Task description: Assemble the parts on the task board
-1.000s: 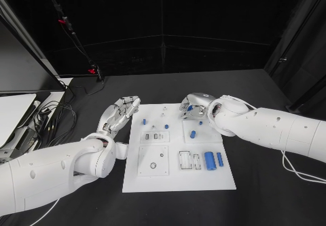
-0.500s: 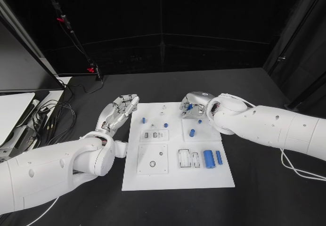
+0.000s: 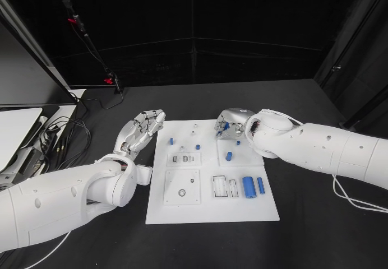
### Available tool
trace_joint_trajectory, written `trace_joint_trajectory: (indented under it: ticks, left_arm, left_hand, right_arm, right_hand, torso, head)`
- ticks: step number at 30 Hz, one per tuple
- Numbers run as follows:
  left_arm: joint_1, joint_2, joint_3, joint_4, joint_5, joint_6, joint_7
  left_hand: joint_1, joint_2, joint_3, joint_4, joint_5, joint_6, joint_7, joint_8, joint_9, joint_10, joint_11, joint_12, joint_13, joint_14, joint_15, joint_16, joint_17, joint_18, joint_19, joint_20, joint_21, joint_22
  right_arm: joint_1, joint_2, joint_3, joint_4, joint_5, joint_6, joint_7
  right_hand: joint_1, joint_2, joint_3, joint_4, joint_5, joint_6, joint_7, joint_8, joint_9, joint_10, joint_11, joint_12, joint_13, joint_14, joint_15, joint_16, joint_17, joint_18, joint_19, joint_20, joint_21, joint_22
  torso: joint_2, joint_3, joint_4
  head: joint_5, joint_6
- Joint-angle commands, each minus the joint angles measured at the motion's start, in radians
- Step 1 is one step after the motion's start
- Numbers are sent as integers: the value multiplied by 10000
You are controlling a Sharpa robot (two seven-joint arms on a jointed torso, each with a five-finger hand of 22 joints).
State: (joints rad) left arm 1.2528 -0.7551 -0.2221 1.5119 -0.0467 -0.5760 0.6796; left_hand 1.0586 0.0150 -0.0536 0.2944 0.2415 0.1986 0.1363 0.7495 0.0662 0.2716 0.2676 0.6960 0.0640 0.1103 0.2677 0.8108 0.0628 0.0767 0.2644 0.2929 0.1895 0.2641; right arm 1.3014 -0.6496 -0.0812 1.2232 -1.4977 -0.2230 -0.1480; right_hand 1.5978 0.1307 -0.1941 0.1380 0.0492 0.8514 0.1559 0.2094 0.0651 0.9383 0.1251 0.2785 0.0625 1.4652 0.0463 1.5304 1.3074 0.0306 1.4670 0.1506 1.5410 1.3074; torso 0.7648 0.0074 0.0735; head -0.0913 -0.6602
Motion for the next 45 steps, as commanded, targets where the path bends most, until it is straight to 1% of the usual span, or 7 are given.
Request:
trace_joint_trajectory:
  ticks: [1,5,11,19,35,39,45]
  left_arm:
    - [11,17,10,-6,-68,100,2757]
    - [11,24,10,-16,-68,118,2754]
    - [10,19,10,-17,-68,135,2744]
    - [10,21,10,-23,-68,143,2729]
    - [9,21,10,-38,-68,168,2705]
    - [9,24,9,-45,-68,174,2699]
    - [8,33,9,-47,-68,191,2682]
  left_hand:
    - [-1,100,15,-19,54,40,1629,-31,-13,-13,17,-40,-6,41,2,-2,14,103,32,-24,51,-14]
    - [6,103,9,-19,69,42,1629,-33,-12,-13,17,-42,-6,40,-1,-3,14,103,29,-25,52,-13]
    - [6,103,9,-19,69,42,1629,-33,-12,-13,17,-42,-6,40,-1,-3,14,103,29,-25,52,-13]
    - [11,106,5,-18,85,43,1629,-34,-12,-13,16,-43,-5,39,-1,-3,14,104,26,-27,52,-14]
    - [24,116,-4,-18,117,45,1629,-37,-11,-13,15,-46,-4,39,0,-3,14,107,17,-30,51,-16]
    - [24,116,-4,-18,117,45,1629,-37,-11,-13,15,-46,-4,39,0,-3,14,107,17,-30,51,-16]
    - [41,134,-12,-18,155,48,1629,-41,-10,-11,14,-47,-3,40,3,-2,14,108,12,-28,53,-15]
  right_arm:
    - [19,47,9,-5,-100,186,-184]
    - [18,95,9,-35,-100,264,-265]
    - [17,132,9,-76,-101,441,-413]
    - [16,145,9,-100,-101,478,-567]
    - [14,188,8,-149,-101,560,-719]
    - [13,233,8,-173,-101,626,-750]
    - [12,278,8,-169,-232,771,-959]
  right_hand:
    - [94,34,74,4,-16,91,23,-46,8,85,-20,-75,-12,604,-3,-59,177,-81,450,45,-54,1707]
    - [201,96,159,-24,-11,97,-10,-117,1,155,-25,-136,-11,601,-6,-64,153,-77,442,43,-61,1692]
    - [264,115,215,-36,-8,96,-12,-190,-4,207,-24,-205,-14,590,-7,-78,87,-65,411,42,-81,1641]
    - [289,134,250,-29,-7,118,-10,-225,-2,257,-30,-244,-14,591,-10,-79,85,-63,408,41,-84,1636]
    - [315,149,311,5,-7,239,13,-279,11,366,-43,-349,-12,590,-19,-83,63,-58,397,35,-95,1615]
    - [346,180,370,52,-6,432,-11,-283,28,653,-112,-368,-5,592,-69,-83,60,-54,393,4,-100,1605]
    - [473,164,467,159,-5,959,-88,-238,63,1426,-351,-493,-23,597,-278,-91,40,-51,393,-187,-109,1596]
  torso:
    - [-9,-8,11]
    - [-14,0,21]
    - [-24,-12,8]
    - [-29,-9,22]
    - [-41,-18,15]
    - [-39,-18,28]
    - [-43,-15,43]
  head:
    - [14,-31]
    - [16,-50]
    - [22,-98]
    - [23,-99]
    - [3,-121]
    - [-15,-119]
    - [12,-137]
